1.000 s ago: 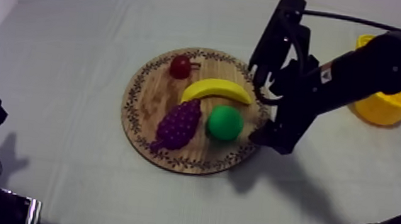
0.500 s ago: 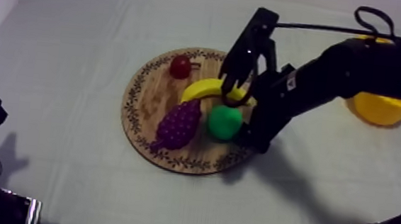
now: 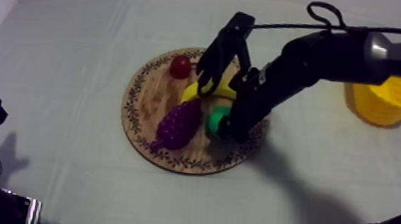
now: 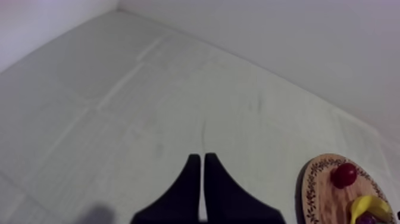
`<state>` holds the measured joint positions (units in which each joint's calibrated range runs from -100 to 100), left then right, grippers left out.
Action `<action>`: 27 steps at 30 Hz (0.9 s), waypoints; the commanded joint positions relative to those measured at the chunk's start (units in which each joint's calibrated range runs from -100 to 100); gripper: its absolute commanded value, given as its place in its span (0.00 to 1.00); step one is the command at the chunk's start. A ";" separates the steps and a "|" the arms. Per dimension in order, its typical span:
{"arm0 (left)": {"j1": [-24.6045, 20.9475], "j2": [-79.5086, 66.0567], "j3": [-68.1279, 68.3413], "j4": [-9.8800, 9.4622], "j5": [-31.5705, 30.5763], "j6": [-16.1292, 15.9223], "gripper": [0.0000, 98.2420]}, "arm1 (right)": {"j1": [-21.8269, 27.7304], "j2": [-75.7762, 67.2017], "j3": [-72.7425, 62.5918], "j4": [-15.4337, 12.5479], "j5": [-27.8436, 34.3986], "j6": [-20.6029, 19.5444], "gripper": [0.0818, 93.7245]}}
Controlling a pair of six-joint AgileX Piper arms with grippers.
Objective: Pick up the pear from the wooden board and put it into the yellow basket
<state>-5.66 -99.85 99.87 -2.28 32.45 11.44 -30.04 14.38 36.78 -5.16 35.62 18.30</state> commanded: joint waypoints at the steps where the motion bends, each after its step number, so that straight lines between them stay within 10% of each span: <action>1: -0.02 0.02 0.02 0.00 0.05 0.01 0.00 | 0.17 1.14 -0.72 0.20 0.35 -0.10 0.82; 27: -0.02 0.02 0.02 0.00 0.05 0.01 0.00 | -0.60 6.63 -4.01 -0.30 0.84 0.96 0.62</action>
<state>-5.66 -99.85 99.87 -2.28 32.45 11.44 -30.58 21.07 32.80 -5.49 36.81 19.33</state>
